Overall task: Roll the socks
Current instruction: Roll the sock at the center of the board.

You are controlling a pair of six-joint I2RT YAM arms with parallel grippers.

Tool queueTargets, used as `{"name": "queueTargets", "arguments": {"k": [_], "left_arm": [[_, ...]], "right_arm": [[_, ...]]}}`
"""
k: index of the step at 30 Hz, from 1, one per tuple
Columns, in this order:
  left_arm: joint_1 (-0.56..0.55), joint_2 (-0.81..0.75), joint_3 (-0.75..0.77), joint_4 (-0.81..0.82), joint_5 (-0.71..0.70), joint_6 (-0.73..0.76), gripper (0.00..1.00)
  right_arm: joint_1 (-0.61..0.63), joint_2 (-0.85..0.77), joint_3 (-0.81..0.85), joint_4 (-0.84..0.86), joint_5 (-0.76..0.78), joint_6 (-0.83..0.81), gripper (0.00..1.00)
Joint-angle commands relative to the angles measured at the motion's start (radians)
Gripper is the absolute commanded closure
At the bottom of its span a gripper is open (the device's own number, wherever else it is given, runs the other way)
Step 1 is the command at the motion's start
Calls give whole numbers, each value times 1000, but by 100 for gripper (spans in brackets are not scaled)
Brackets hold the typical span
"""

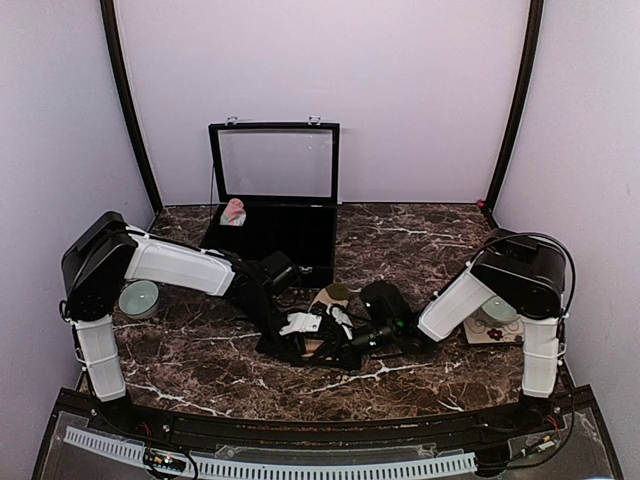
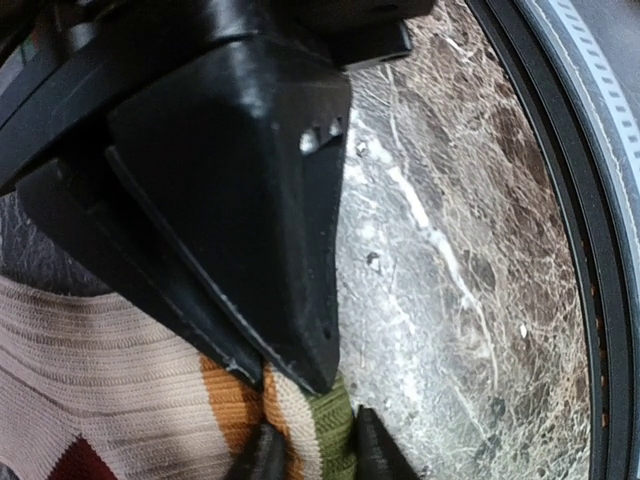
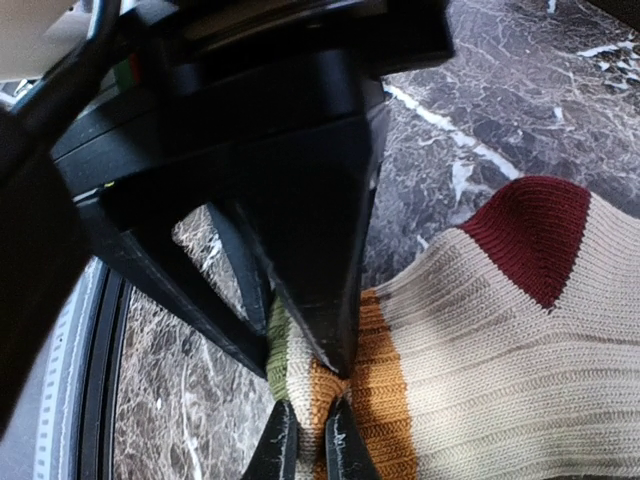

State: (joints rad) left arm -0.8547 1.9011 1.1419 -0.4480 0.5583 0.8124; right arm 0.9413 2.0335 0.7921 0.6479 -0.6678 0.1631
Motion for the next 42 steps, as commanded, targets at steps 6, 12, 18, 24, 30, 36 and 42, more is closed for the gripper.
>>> {"name": "queueTargets", "arguments": {"k": [6, 12, 18, 24, 30, 36, 42], "left_arm": [[40, 99, 95, -175, 116, -12, 100], [102, 226, 217, -377, 210, 2, 100], [135, 276, 240, -428, 217, -38, 100], [162, 289, 224, -457, 210, -50, 100], [173, 320, 245, -503, 220, -24, 100], [169, 358, 327, -547, 225, -8, 100], [157, 391, 381, -551, 190, -20, 100]], "right_arm": [[-12, -9, -121, -168, 112, 40, 92], [-11, -61, -157, -144, 151, 36, 71], [-12, -131, -199, -142, 222, 20, 1], [-12, -255, -274, -184, 338, -24, 1], [16, -509, -393, -155, 562, -87, 1], [28, -721, -574, 126, 815, 68, 1], [57, -703, -524, 39, 631, -118, 1]]}}
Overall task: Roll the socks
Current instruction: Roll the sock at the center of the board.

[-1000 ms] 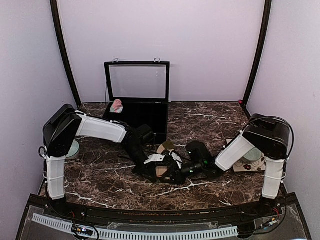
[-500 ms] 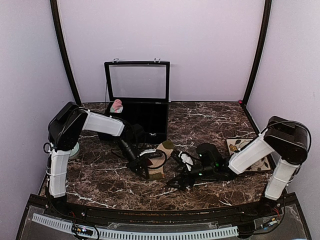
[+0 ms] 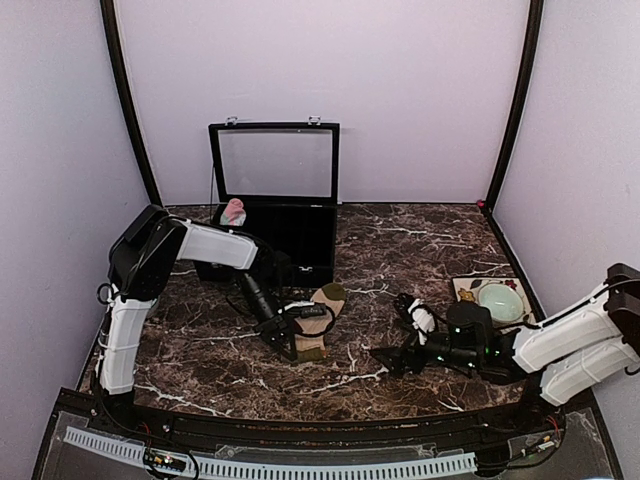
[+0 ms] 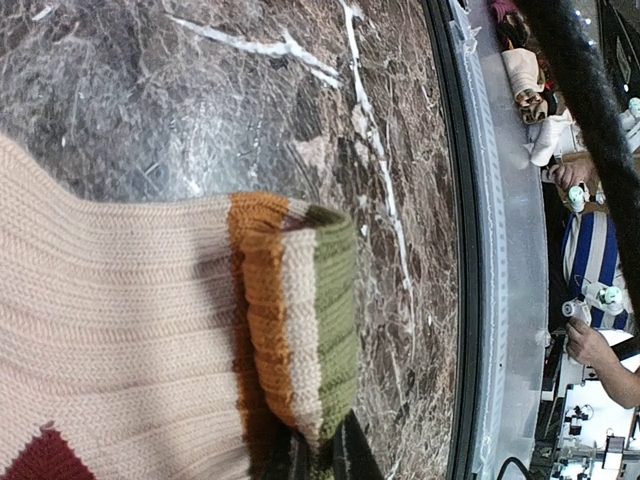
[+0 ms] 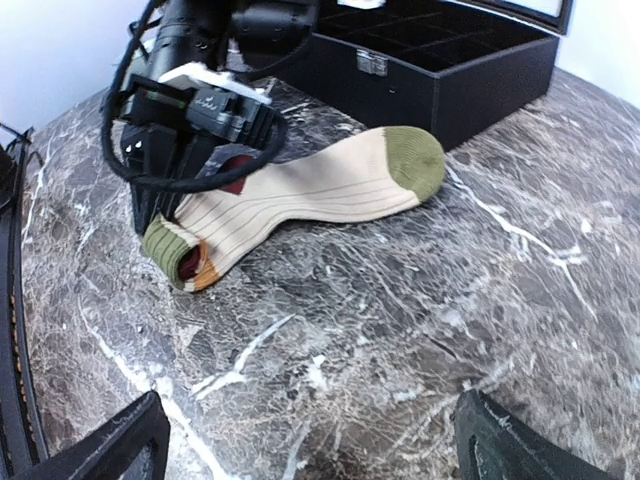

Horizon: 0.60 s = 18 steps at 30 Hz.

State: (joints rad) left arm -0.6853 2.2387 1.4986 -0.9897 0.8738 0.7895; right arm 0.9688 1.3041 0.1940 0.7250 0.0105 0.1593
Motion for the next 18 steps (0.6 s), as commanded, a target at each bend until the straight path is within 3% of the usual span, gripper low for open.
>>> {"name": "queueTargets", "arguments": {"k": [1, 3, 10, 15, 18], "left_arm": [[-15, 59, 34, -15, -151, 0, 100], [-24, 68, 49, -26, -181, 4, 100], [-39, 93, 76, -54, -209, -1, 100], [-39, 155, 130, -137, -149, 22, 100], [-38, 191, 156, -193, -141, 52, 100]], "right_arm": [[50, 32, 103, -102, -25, -154, 1], [103, 35, 123, -146, 39, -226, 3], [263, 118, 238, -238, 108, -444, 29], [310, 273, 445, -392, 46, -603, 52], [311, 363, 517, -405, 9, -674, 55]]}}
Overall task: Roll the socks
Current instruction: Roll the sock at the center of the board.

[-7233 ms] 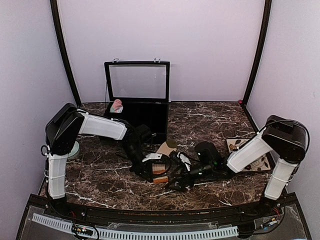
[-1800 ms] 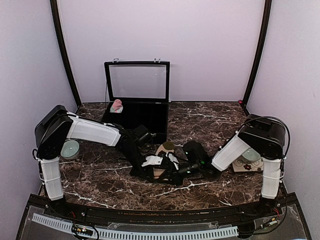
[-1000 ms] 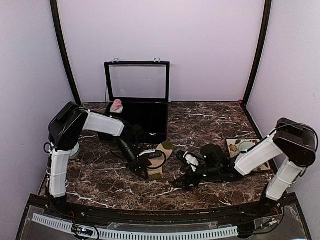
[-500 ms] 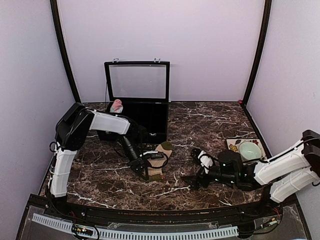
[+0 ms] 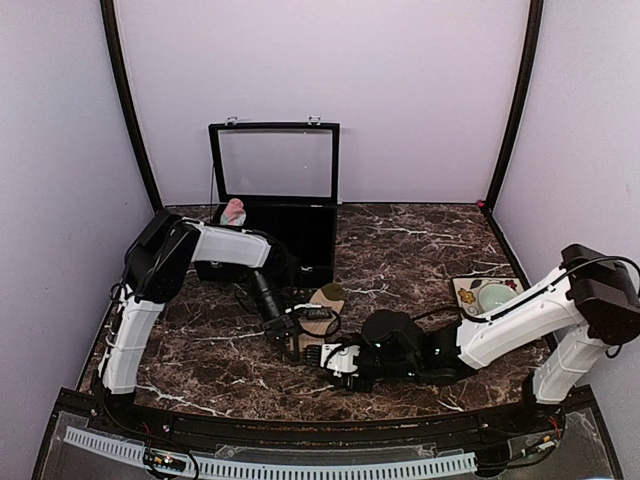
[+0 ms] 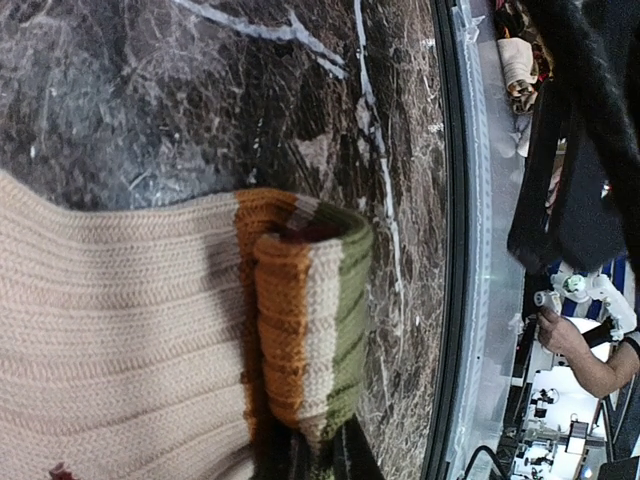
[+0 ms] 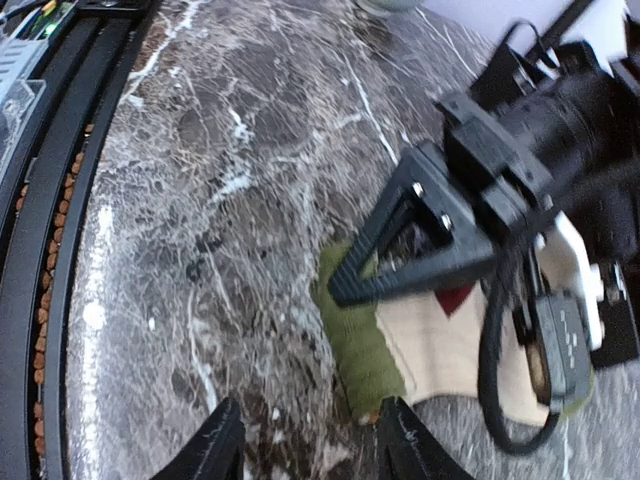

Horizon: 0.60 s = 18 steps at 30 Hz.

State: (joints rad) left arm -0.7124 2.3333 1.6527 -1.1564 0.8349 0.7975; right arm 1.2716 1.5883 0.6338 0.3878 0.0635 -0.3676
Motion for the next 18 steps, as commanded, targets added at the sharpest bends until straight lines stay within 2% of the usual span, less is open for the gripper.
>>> {"name": "queueTargets", "arguments": {"k": [1, 8, 18], "left_arm": [[-13, 108, 10, -40, -102, 56, 100], [-11, 163, 74, -110, -102, 77, 100], [-10, 185, 96, -126, -115, 77, 100]], "right_arm": [[7, 103, 98, -66, -50, -175, 55], [-18, 244, 194, -60, -73, -247, 60], [-39, 247, 223, -56, -43, -327, 61]]}}
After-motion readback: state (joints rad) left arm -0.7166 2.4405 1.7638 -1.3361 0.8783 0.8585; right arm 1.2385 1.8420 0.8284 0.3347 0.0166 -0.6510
